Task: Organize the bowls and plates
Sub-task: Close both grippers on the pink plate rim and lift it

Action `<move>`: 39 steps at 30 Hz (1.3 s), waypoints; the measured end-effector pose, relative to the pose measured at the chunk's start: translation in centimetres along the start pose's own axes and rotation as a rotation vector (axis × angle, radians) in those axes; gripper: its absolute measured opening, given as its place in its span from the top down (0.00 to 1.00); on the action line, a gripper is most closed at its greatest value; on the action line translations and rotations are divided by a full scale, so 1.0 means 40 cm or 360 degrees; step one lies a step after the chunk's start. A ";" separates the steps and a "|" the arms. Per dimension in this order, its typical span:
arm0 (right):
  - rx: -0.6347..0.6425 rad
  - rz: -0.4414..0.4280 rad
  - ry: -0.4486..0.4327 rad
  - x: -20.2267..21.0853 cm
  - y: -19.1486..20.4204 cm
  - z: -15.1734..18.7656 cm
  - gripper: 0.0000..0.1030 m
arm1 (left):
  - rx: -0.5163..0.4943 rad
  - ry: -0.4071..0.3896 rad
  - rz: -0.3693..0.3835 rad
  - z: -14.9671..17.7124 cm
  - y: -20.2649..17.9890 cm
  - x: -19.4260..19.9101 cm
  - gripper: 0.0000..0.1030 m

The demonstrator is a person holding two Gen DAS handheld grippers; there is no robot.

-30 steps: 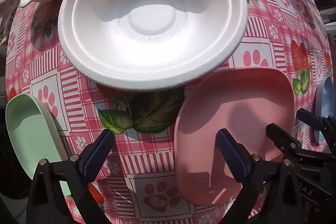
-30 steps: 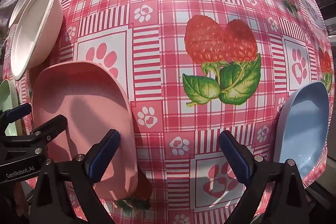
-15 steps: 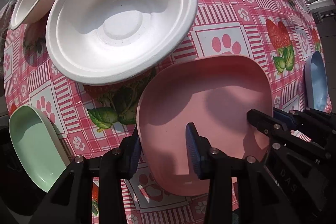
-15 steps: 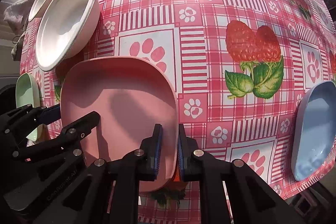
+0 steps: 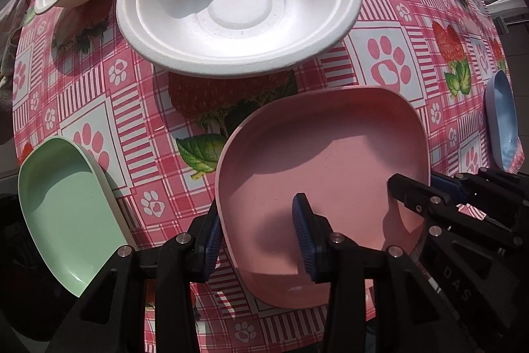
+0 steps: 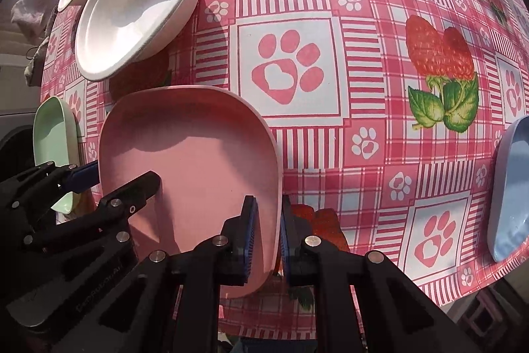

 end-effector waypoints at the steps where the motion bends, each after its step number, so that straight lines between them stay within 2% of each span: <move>1: 0.0006 0.0005 0.0000 0.000 0.005 0.004 0.85 | -0.0007 -0.0005 -0.0001 0.006 0.002 -0.001 0.57; 11: -0.0012 0.0027 0.0003 0.008 -0.002 0.015 0.83 | -0.0046 -0.0024 -0.0008 0.044 0.008 -0.003 0.57; 17: -0.0021 -0.0022 0.0043 0.019 0.027 0.021 0.83 | 0.0019 -0.0004 0.0015 0.075 0.078 0.026 0.57; 28: 0.0055 -0.0006 0.0033 0.065 0.080 0.036 0.83 | 0.0020 -0.0071 -0.0028 0.108 0.147 0.115 0.57; 36: 0.0119 -0.0014 -0.0014 0.154 0.163 -0.021 0.83 | 0.0080 -0.0137 -0.0068 0.121 0.254 0.188 0.57; 39: 0.0162 -0.0022 -0.0024 0.191 0.233 -0.053 0.83 | 0.0118 -0.0163 -0.0094 0.121 0.303 0.229 0.57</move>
Point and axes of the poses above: each gripper's, at about its wrist camera, not at the fingertips, and x roughly against the way its jaws point, y to its left, z to its underside, the point moved 9 cm from there along -x, roughly the way its jaws point, and after that the axes turned 5 degrees about z, right-handed, at the moved point
